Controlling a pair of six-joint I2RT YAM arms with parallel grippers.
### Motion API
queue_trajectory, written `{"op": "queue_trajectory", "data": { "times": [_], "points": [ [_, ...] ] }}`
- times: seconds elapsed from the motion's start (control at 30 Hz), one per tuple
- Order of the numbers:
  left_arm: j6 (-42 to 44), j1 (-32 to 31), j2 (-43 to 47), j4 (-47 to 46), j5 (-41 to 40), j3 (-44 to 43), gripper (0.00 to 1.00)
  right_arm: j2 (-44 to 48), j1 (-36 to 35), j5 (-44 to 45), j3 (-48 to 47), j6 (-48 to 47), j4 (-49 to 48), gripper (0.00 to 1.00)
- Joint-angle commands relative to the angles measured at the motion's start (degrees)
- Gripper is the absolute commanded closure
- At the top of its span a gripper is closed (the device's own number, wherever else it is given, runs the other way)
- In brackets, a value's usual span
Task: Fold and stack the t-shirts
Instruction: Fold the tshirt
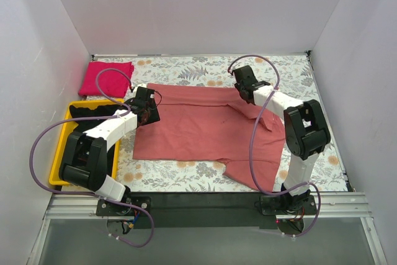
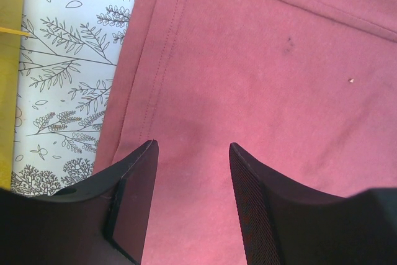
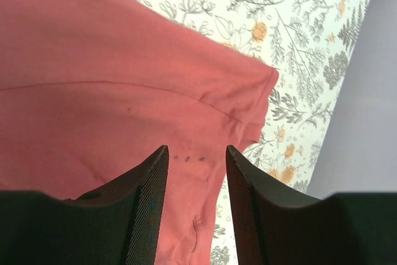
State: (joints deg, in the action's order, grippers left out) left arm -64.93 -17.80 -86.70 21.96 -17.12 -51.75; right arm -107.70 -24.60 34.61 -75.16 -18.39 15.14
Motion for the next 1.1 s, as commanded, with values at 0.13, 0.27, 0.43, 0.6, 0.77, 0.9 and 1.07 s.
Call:
{"op": "queue_trajectory", "data": {
  "times": [0.13, 0.27, 0.43, 0.6, 0.77, 0.9, 1.07],
  "points": [
    [0.50, 0.05, 1.53, -0.77, -0.63, -0.81, 0.51, 8.63, -3.87, -13.15, 1.49, 3.97, 1.04, 0.61],
    [0.50, 0.05, 1.35, -0.86, -0.19, -0.99, 0.51, 13.30, -7.47, -19.39, 5.79, 4.77, 1.21, 0.65],
    [0.41, 0.05, 1.44, -0.86, -0.10, -0.99, 0.51, 11.99, -8.18, -23.89, 8.44, 7.40, 1.91, 0.69],
    [0.41, 0.05, 1.35, -0.77, -0.01, -0.90, 0.51, 7.69, -8.10, -24.68, 8.01, 7.76, 1.91, 0.71],
    [0.41, 0.05, 1.44, -0.77, -0.01, -0.73, 0.51, 3.99, -7.57, -24.07, 6.34, 7.76, 2.00, 0.73],
    [0.50, 0.05, 1.44, -0.86, 0.25, -0.90, 0.51, 2.76, -6.60, -21.87, 6.07, 7.58, 1.92, 0.73],
    [0.50, 0.05, 1.35, -0.77, 0.34, -0.90, 0.51, 2.23, -3.97, -21.34, 6.43, 7.05, 2.00, 0.73]
  ]
}}
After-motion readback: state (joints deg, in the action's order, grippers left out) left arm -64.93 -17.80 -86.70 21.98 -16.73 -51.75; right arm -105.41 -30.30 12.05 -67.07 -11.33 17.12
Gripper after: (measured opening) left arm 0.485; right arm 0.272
